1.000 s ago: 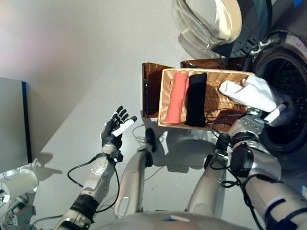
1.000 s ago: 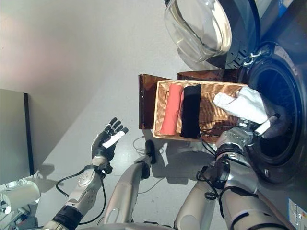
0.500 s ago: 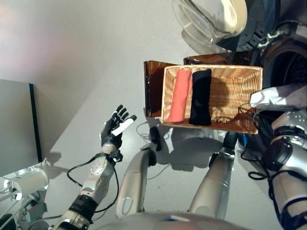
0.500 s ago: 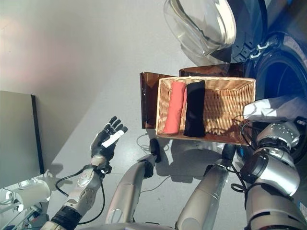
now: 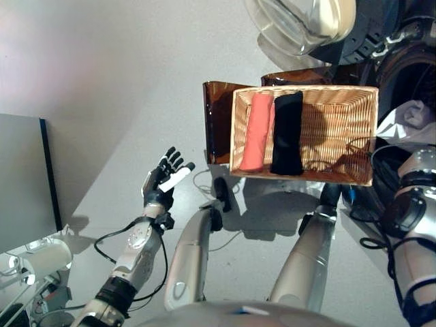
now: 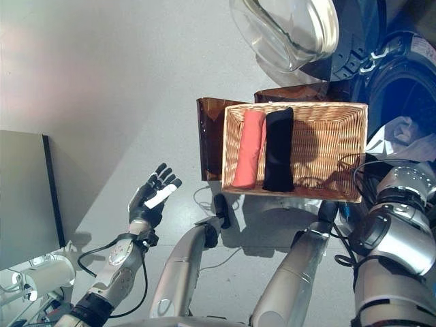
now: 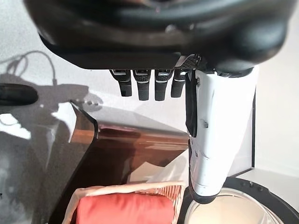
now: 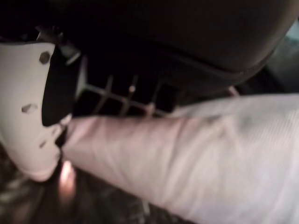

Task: Pick up the clothes and place them into the washing machine

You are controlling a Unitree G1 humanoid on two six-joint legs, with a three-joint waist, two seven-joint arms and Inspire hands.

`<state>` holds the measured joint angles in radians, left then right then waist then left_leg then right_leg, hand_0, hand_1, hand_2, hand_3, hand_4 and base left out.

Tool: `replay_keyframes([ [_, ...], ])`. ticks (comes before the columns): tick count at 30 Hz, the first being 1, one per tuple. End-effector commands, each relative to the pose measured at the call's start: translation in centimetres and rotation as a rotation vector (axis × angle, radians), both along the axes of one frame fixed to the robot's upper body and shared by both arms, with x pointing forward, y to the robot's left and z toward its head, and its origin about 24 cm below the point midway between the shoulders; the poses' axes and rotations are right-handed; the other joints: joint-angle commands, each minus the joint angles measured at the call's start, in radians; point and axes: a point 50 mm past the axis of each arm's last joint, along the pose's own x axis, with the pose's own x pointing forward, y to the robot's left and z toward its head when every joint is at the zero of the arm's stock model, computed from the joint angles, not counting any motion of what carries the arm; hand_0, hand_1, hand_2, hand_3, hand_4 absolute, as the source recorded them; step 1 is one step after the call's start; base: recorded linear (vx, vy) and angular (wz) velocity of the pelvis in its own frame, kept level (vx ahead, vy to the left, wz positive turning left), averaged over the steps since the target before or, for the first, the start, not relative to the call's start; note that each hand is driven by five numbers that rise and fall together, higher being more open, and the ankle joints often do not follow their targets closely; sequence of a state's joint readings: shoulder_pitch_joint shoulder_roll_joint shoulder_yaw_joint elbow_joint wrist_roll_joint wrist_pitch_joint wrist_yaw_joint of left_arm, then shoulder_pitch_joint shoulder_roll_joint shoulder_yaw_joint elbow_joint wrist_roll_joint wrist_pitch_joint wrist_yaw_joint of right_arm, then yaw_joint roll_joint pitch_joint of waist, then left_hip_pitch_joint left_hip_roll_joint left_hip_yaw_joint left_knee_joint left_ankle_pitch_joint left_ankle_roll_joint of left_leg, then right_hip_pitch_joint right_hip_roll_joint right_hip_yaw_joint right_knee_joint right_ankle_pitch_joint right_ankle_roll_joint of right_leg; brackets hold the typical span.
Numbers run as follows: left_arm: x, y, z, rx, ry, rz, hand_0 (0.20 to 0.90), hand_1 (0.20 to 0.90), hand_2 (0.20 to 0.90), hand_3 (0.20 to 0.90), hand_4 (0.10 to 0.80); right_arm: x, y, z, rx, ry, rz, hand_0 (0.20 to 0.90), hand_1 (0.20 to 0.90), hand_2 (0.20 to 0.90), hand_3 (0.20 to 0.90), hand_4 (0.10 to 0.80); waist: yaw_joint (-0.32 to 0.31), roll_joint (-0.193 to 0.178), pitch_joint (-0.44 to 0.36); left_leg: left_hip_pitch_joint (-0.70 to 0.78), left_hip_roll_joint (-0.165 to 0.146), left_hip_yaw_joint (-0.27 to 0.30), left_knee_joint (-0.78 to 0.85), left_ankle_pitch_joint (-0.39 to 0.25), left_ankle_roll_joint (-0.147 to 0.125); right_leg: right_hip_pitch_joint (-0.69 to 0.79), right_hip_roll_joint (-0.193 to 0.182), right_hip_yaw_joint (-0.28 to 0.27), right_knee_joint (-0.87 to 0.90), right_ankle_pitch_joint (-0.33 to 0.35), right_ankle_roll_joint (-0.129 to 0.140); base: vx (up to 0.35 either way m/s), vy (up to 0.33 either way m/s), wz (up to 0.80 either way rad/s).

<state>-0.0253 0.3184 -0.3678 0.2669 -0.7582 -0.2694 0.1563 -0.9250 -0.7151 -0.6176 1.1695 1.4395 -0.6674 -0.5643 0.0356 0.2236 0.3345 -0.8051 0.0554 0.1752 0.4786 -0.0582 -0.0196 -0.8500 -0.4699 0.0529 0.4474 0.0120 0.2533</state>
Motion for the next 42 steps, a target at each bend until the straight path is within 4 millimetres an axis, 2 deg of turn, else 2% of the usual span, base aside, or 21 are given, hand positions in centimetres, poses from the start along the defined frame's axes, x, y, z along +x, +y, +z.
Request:
replay_keyframes([
  [1,-0.5,2.7,1.5,0.02,-0.11,0.101,0.9,0.9,0.9,0.9,0.8,-2.8,-3.0,4.2,-0.274,0.11,-0.094,0.9,0.9,0.9,0.9,0.8,-0.034,0.015,-0.075,0.034,0.077,-0.047,-0.024,-0.016,-0.116,-0.007,0.027,0.038,0.065,-0.004,-0.041,0.0,0.0,0.0],
  [7,-0.4,2.8,1.6,0.022,-0.113,0.095,0.9,0.9,0.9,0.9,0.8,-2.0,-2.5,3.8,-0.274,0.068,-0.057,0.9,0.9,0.9,0.9,0.8,-0.028,0.013,-0.073,0.035,0.073,-0.045,-0.02,-0.015,-0.113,0.002,0.027,0.038,0.055,0.004,-0.041,0.0,0.0,0.0],
  [10,-0.3,2.5,1.3,0.01,-0.098,0.085,0.9,0.9,0.9,0.9,0.8,-0.5,-0.8,2.5,-0.25,-0.012,-0.021,0.9,0.9,0.9,0.9,0.8,-0.029,0.008,-0.072,0.039,0.074,-0.042,-0.019,-0.016,-0.111,0.01,0.029,0.037,0.044,0.01,-0.041,0.0,0.0,0.0],
  [15,-0.3,2.1,1.2,0.009,-0.108,0.067,0.9,0.9,0.9,0.9,0.8,1.5,1.1,1.5,-0.381,0.111,0.136,0.9,0.9,0.9,0.9,0.8,-0.028,-0.001,-0.064,0.056,0.07,-0.037,-0.032,-0.012,-0.107,0.036,0.026,0.03,0.009,0.033,-0.036,-0.018,0.008,-0.07],
  [20,-0.5,3.0,1.2,0.04,-0.119,0.087,0.9,0.9,0.9,0.9,0.8,2.0,2.1,0.3,-0.545,0.38,0.259,0.9,0.9,0.9,0.9,0.8,-0.025,-0.017,-0.055,0.073,0.068,-0.04,-0.055,0.001,-0.107,0.075,0.022,0.013,-0.033,0.053,-0.032,-0.004,0.0,-0.01],
  [23,-0.7,3.7,1.1,0.063,-0.119,0.11,0.9,0.9,0.9,0.9,0.8,2.4,3.2,-1.1,-0.665,0.554,0.361,0.9,0.9,0.9,0.9,0.8,-0.025,-0.03,-0.05,0.086,0.071,-0.042,-0.07,0.014,-0.111,0.102,0.023,-0.001,-0.06,0.067,-0.032,-0.01,-0.024,0.0],
  [24,-0.7,3.7,1.0,0.063,-0.118,0.11,0.9,0.9,0.9,0.9,0.8,2.4,3.3,-1.2,-0.665,0.557,0.361,0.9,0.9,0.9,0.9,0.8,-0.026,-0.03,-0.05,0.088,0.071,-0.043,-0.072,0.015,-0.111,0.105,0.023,-0.002,-0.063,0.068,-0.032,-0.018,-0.04,-0.02],
  [25,-0.7,4.1,1.2,0.079,-0.129,0.124,0.9,0.9,0.9,0.9,0.8,2.8,4.3,-1.9,-0.782,0.687,0.436,0.9,0.9,0.9,0.9,0.8,-0.026,-0.041,-0.046,0.098,0.073,-0.045,-0.09,0.027,-0.114,0.124,0.025,-0.01,-0.089,0.081,-0.031,-0.016,-0.041,-0.02],
  [28,-0.9,4.5,1.0,0.103,-0.132,0.145,0.9,0.9,0.9,0.9,0.8,3.2,6.0,-2.4,-0.946,0.835,0.485,0.9,0.9,0.9,0.9,0.8,-0.027,-0.054,-0.044,0.12,0.072,-0.049,-0.13,0.053,-0.126,0.164,0.027,-0.028,-0.139,0.106,-0.027,-0.004,-0.056,-0.06],
  [32,-1.0,5.1,0.7,0.128,-0.122,0.175,0.9,0.9,0.9,0.9,0.8,3.6,7.9,-3.3,-1.067,0.926,0.55,0.9,0.9,0.9,0.9,0.8,-0.027,-0.07,-0.052,0.166,0.069,-0.059,-0.199,0.089,-0.142,0.227,0.028,-0.057,-0.214,0.137,-0.021,0.022,-0.057,-0.01],
  [35,-1.2,5.4,0.3,0.135,-0.105,0.2,0.9,0.9,0.9,0.9,0.8,3.6,8.9,-4.9,-1.142,1.053,0.616,0.9,0.9,0.9,0.9,0.8,-0.025,-0.086,-0.057,0.194,0.071,-0.068,-0.238,0.114,-0.152,0.264,0.033,-0.076,-0.249,0.153,-0.019,0.034,-0.062,0.08],
  [38,-1.1,5.6,0.3,0.15,-0.109,0.209,0.9,0.9,0.9,0.9,0.8,3.4,9.4,-6.7,-1.27,1.27,0.691,0.9,0.9,0.9,0.9,0.8,-0.022,-0.1,-0.06,0.214,0.077,-0.076,-0.262,0.128,-0.157,0.292,0.035,-0.091,-0.267,0.161,-0.016,0.023,-0.064,-0.01],
  [42,-1.0,5.9,0.8,0.167,-0.132,0.218,0.9,0.9,0.9,0.9,0.8,2.6,8.3,-8.1,-1.386,1.656,0.669,0.9,0.9,0.9,0.9,0.8,-0.015,-0.101,-0.056,0.208,0.084,-0.094,-0.248,0.129,-0.155,0.29,0.036,-0.097,-0.24,0.152,-0.018,0.005,-0.049,0.07],
])
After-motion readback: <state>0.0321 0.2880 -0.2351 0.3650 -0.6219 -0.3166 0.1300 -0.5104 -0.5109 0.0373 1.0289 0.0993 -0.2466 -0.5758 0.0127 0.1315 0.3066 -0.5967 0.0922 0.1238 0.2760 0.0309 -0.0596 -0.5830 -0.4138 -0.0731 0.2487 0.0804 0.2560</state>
